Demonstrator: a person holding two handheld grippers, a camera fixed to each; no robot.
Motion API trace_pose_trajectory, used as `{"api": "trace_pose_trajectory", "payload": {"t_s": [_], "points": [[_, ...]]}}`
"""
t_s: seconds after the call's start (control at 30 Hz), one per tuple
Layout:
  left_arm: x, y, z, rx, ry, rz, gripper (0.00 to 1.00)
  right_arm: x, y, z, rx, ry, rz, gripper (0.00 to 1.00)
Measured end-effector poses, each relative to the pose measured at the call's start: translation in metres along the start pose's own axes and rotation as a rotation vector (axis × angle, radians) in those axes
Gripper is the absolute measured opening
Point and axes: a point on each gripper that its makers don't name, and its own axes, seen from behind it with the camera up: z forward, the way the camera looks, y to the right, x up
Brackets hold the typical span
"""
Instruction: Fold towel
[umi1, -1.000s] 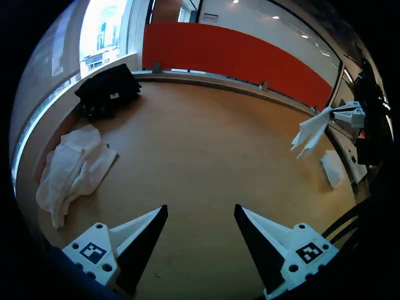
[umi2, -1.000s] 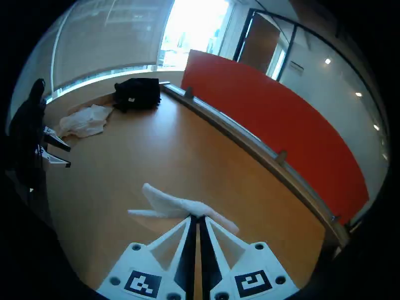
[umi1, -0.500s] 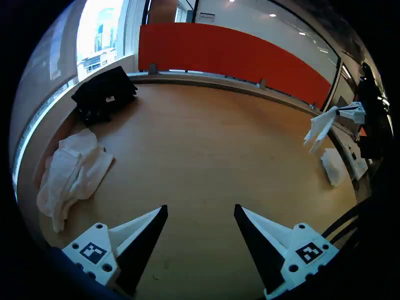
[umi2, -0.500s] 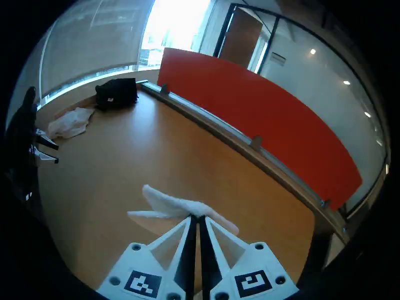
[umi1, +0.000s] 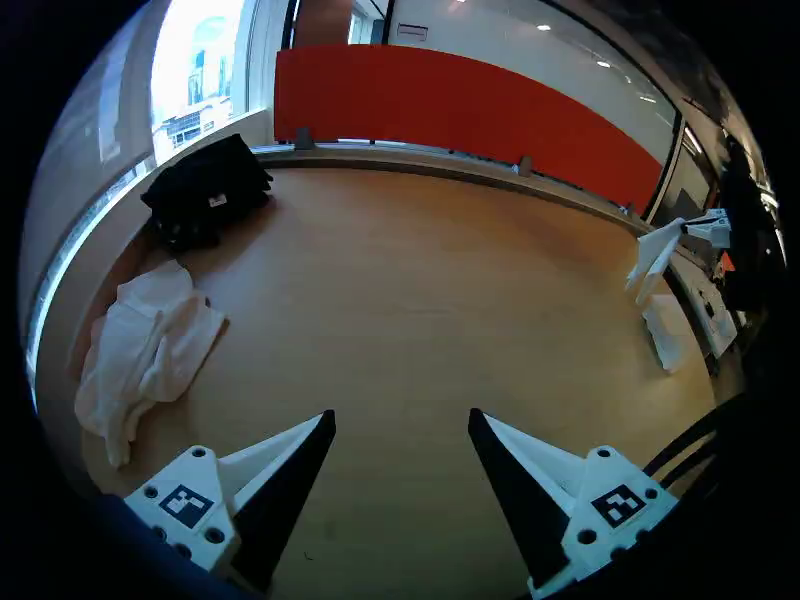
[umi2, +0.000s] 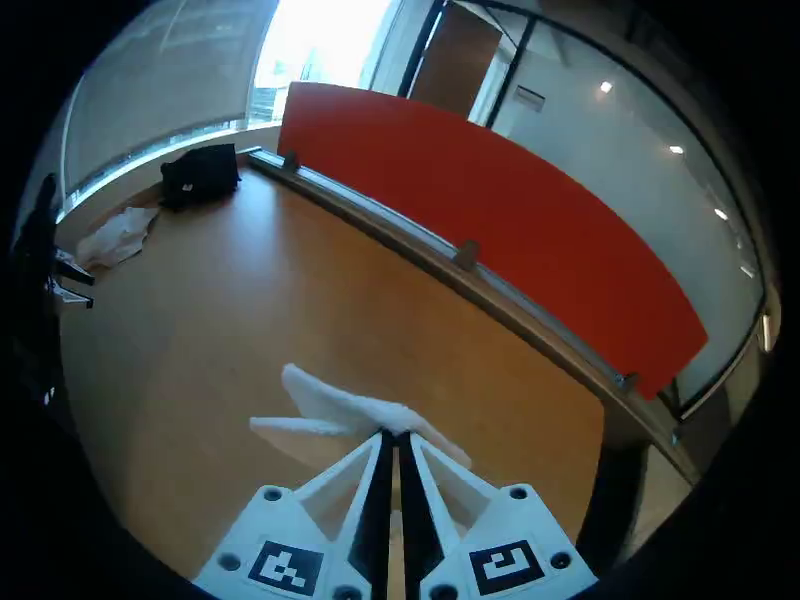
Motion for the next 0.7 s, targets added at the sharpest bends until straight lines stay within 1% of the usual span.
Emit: {"api": "trace_pose_trajectory", "payload": {"t_s": [0.2, 0.4, 0.57, 0.7], "points": [[0.000, 0.003, 0.000, 0.002, -0.004, 0.003, 0.99, -0.017, 0.031, -0.003, -0.034, -0.025, 0.020, 0.04], [0.000, 0.005, 0.000, 0.005, -0.006, 0.009, 0.99, -0.036, 0.055, -0.005, -0.059, -0.061, 0.021, 0.04], [-0.001, 0.007, -0.001, 0.006, -0.009, 0.009, 0.99, -0.048, 0.064, -0.009, -0.068, -0.081, 0.030, 0.04], [-0.002, 0.010, -0.001, 0.005, -0.010, 0.013, 0.99, -0.055, 0.065, -0.012, -0.070, -0.086, 0.041, 0.04]]}}
